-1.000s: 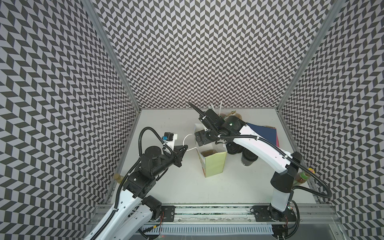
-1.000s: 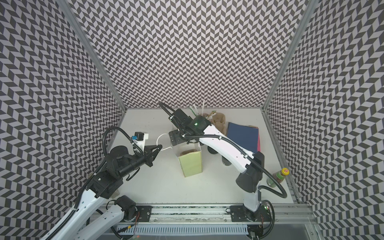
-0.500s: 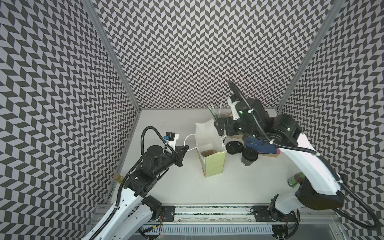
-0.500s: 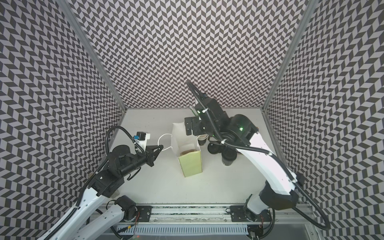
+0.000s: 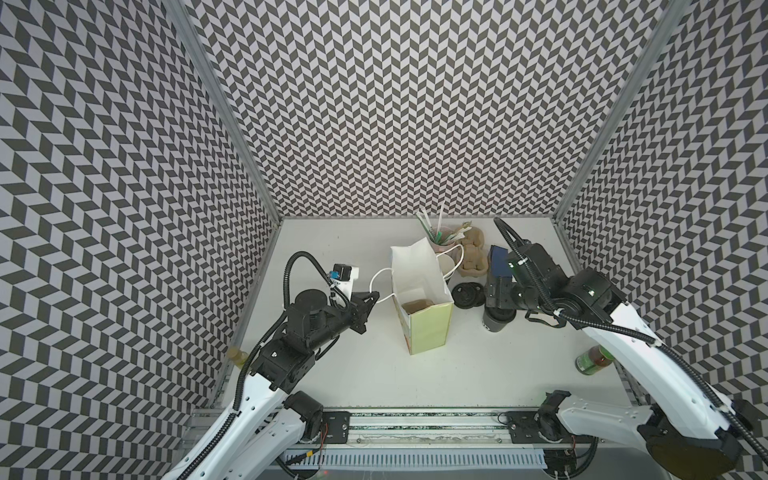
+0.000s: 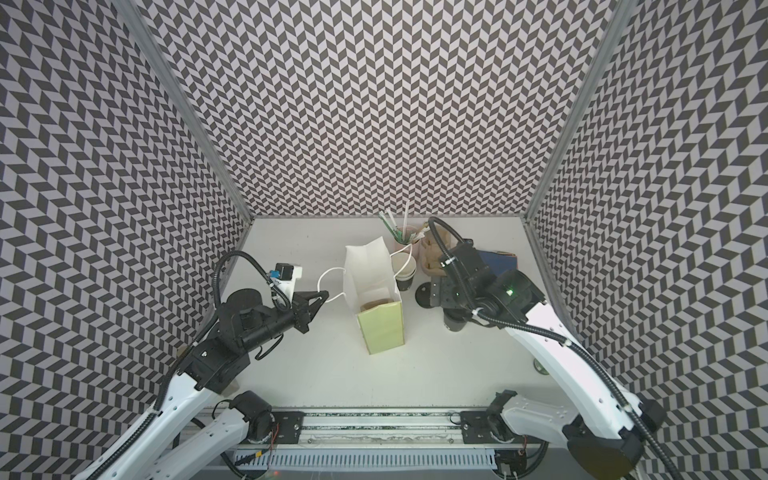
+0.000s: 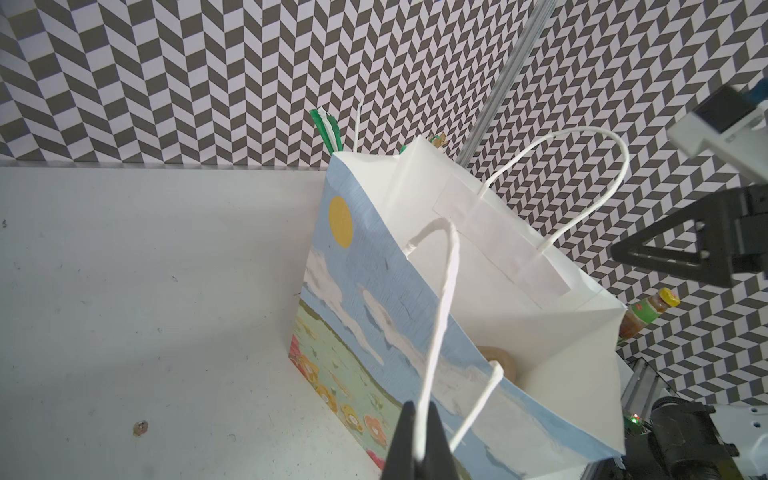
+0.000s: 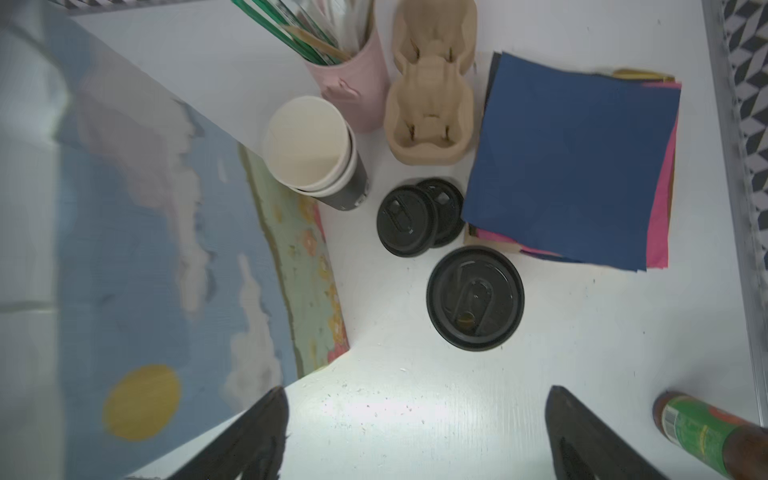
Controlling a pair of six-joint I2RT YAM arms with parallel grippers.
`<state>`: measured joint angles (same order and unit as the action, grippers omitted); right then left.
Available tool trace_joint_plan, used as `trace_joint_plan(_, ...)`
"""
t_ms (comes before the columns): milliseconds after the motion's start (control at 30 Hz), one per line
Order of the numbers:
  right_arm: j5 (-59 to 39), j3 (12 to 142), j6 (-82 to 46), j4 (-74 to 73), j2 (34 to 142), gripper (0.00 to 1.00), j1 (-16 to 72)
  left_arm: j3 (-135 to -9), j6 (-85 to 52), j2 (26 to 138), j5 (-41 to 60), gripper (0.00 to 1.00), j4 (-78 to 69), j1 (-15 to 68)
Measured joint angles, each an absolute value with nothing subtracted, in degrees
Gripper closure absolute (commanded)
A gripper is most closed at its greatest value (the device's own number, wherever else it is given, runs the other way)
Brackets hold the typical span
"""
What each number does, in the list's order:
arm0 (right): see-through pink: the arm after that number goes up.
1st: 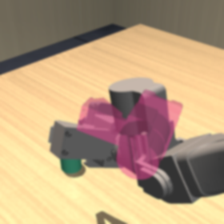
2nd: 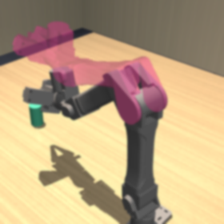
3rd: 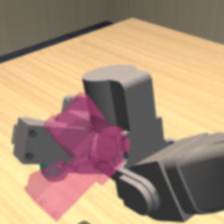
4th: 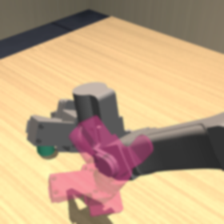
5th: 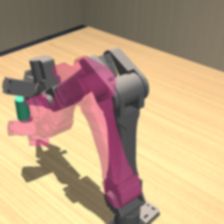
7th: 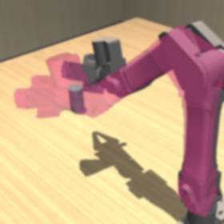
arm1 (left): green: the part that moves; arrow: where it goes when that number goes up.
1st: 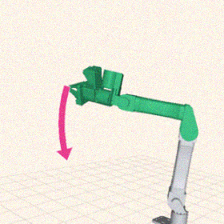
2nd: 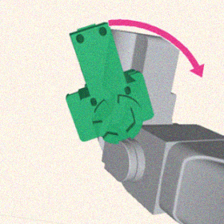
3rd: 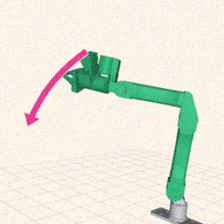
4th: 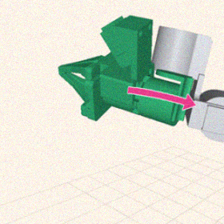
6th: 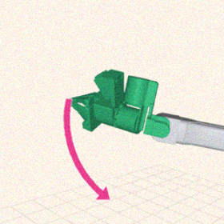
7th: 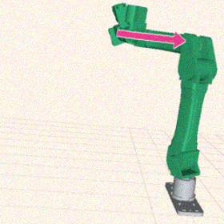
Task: Pack the takeout coffee
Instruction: 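Move the right gripper above the black-lidded coffee cup beside the bag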
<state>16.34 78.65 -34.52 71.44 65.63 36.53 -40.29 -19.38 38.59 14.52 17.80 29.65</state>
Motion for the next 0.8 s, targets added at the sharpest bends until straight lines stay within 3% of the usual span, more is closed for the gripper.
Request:
trace_joint_plan(300, 12.08, 69.01, -36.12, 68.79, 66.98, 0.11, 31.20, -40.29, -19.35, 38.57, 14.63, 1.00, 17.82, 29.67)
trace_joint_plan(800, 4.25, 77.71, -35.14, 74.24, 77.28, 0.06, 24.53, -40.27, -19.31, 38.94, 13.43, 1.00, 18.09, 30.00)
